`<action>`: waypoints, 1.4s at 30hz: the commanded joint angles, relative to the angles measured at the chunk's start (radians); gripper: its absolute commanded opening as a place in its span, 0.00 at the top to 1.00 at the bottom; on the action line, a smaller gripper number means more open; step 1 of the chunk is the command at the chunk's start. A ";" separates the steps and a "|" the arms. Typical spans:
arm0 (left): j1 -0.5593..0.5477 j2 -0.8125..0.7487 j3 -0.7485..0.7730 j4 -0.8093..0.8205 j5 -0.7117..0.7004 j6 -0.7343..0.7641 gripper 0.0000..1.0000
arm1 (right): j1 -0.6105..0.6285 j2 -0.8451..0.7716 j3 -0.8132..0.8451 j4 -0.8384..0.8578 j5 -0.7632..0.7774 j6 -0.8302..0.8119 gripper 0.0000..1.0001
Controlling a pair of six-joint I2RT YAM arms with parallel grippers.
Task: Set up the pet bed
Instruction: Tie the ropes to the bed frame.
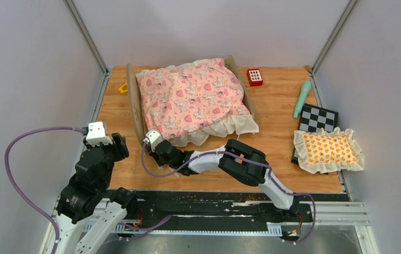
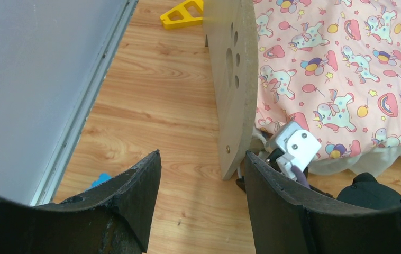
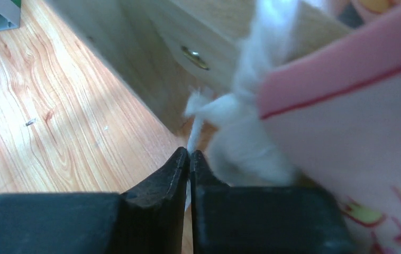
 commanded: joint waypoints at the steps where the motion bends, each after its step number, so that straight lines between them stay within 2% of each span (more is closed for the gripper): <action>1: -0.002 0.006 0.018 0.024 0.008 0.008 0.34 | -0.006 0.009 -0.057 -0.002 -0.083 0.012 1.00; 7: -0.002 0.003 0.020 0.022 0.004 0.008 0.34 | -0.009 -0.043 -0.152 0.138 -0.192 0.009 1.00; 16: -0.002 0.001 0.018 0.021 0.003 0.008 0.34 | -0.001 -0.160 -0.238 0.115 -0.384 -0.044 1.00; 30: -0.002 0.001 0.017 0.025 0.006 0.008 0.34 | 0.056 -0.240 -0.304 0.020 -0.383 -0.046 1.00; 34: -0.002 -0.004 0.015 0.023 0.005 0.004 0.34 | 0.054 -0.241 -0.229 -0.133 -0.387 -0.029 1.00; 39: -0.002 -0.005 0.013 0.024 0.008 -0.002 0.34 | 0.046 -0.212 -0.005 -0.490 -0.442 -0.010 1.00; 42: -0.002 -0.006 0.013 0.023 0.009 -0.003 0.34 | 0.045 -0.212 0.033 -0.573 -0.459 0.027 1.00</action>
